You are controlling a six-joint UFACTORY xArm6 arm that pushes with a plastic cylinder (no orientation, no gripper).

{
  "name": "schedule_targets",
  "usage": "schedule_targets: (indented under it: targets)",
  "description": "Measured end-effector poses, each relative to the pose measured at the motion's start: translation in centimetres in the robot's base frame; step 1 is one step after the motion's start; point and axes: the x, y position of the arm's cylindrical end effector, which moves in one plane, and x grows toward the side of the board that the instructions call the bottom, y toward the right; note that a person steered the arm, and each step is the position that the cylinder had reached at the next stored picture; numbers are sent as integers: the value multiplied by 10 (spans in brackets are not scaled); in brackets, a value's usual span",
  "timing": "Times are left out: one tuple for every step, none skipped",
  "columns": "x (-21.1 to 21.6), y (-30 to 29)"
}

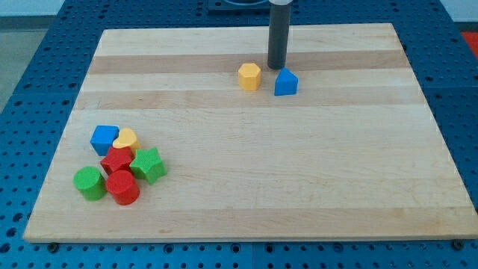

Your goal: Slide the hexagon into the green star

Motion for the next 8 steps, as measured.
schedule_targets:
  targets:
    - [5,-11]
    - [22,-29]
    - [30,-62]
    - [37,-85]
    - [62,-96]
    - [88,-106]
    - [115,-119]
    - [136,-138]
